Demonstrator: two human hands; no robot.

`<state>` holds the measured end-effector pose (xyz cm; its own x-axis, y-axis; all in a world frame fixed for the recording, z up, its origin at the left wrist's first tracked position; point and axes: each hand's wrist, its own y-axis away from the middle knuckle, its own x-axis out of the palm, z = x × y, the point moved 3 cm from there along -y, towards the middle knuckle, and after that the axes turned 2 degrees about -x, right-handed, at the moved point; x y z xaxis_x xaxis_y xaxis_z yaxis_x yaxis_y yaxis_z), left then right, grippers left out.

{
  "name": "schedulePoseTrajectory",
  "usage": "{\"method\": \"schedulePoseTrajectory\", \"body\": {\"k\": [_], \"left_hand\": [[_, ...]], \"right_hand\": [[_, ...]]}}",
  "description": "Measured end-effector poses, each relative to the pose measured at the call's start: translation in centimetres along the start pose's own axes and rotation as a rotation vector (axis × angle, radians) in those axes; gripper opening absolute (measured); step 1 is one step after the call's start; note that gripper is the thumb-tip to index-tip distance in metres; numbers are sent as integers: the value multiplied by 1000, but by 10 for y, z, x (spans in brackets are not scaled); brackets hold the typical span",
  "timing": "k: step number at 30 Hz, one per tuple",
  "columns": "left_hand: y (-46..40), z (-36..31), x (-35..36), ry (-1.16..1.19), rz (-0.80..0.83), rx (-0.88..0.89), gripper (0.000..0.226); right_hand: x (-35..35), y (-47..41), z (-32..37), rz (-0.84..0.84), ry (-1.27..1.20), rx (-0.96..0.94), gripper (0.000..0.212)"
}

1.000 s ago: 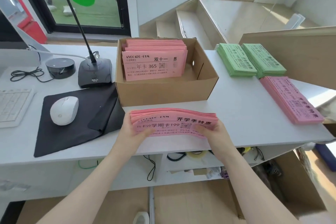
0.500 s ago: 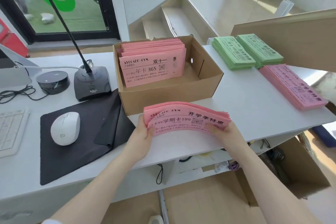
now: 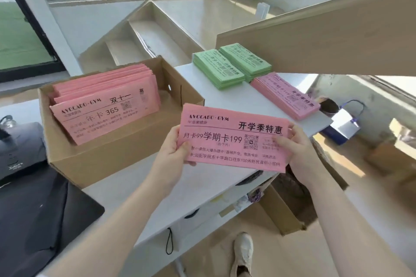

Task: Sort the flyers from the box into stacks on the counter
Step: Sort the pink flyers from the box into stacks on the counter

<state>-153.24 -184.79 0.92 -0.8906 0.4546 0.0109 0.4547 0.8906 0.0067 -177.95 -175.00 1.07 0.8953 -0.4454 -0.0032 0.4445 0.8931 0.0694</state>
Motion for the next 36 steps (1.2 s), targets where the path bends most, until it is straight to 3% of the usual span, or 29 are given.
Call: {"method": "schedulePoseTrajectory", "body": {"k": [6, 12, 15, 18, 21, 23, 27, 31, 36], "left_hand": [[-61, -4, 69, -34, 63, -51, 34], [-131, -13, 134, -127, 105, -75, 39], [-165, -18, 158, -93, 113, -97, 35], [-200, -12, 178, 122, -3, -213, 12], [-225, 2, 208, 508, 17, -325, 19], [-231, 13, 230, 593, 51, -336, 23], [-245, 26, 255, 479, -88, -310, 38], [-265, 19, 261, 357, -170, -281, 35], [-279, 27, 265, 145, -205, -274, 34]], "right_hand": [[-65, -47, 24, -30, 305, -114, 39], [-116, -117, 42, 188, 945, -104, 26], [-142, -148, 43, 266, 914, 12, 13], [-164, -173, 43, 243, 745, 44, 12], [-180, -191, 37, 175, 524, 122, 23], [-184, -203, 30, 135, 473, 153, 21], [-192, -225, 11, 93, 468, 198, 13], [-193, -240, 1, 46, 478, 177, 13], [-191, -246, 1, 79, 838, 80, 13]]}}
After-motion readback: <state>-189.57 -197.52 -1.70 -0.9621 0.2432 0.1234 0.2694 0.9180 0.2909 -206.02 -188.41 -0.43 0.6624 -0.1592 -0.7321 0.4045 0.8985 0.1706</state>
